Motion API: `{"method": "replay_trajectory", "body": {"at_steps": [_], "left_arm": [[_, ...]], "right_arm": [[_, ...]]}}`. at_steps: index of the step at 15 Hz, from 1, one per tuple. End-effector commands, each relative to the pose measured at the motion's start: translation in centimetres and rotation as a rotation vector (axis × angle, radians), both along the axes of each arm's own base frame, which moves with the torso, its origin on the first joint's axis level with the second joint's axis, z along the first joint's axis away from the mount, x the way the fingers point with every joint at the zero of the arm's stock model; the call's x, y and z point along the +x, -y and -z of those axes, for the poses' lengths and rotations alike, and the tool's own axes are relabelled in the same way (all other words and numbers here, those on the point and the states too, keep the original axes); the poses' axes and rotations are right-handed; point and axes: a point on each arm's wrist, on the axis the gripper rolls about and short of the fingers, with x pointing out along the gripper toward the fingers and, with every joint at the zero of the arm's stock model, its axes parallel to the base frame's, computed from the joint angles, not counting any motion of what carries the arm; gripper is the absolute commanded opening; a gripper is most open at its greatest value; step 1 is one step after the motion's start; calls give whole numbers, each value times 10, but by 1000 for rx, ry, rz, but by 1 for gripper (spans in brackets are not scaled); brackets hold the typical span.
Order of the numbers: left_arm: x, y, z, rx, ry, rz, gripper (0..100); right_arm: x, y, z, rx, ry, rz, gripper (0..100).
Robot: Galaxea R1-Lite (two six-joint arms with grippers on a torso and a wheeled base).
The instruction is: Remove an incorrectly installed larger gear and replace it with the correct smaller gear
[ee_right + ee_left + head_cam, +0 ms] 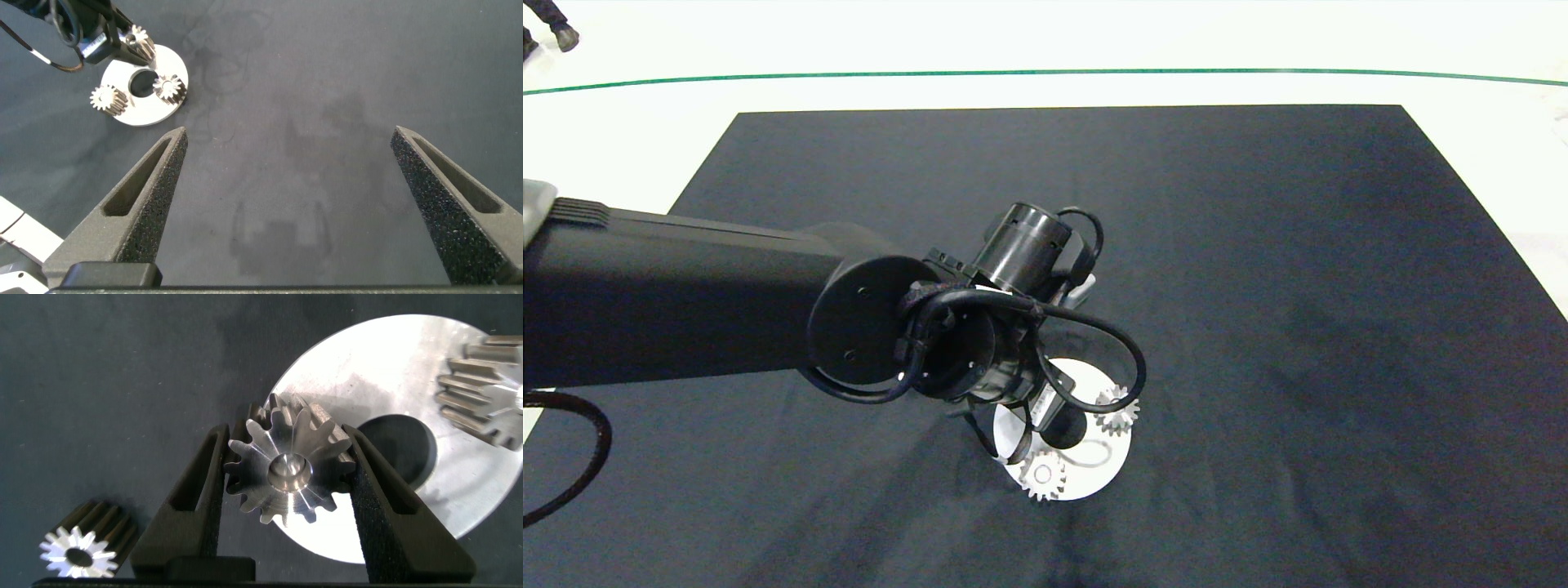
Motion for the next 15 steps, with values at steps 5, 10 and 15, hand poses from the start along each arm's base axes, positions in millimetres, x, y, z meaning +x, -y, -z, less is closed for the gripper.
{"method": "replay_trajectory", "body": {"at_steps": [5,10,15], "left_arm": [[-11,-11,-16,-24,28,1,0],[-30,-33,-39,-42,34,-13,0],[-58,-79,-43,-44,22,-76,0]], "right_arm": [[-1,0,0,-1,0,-1,100],[0,0,2,-25,1,-7,100],[1,0,4,-27,-1,-6,100]]}}
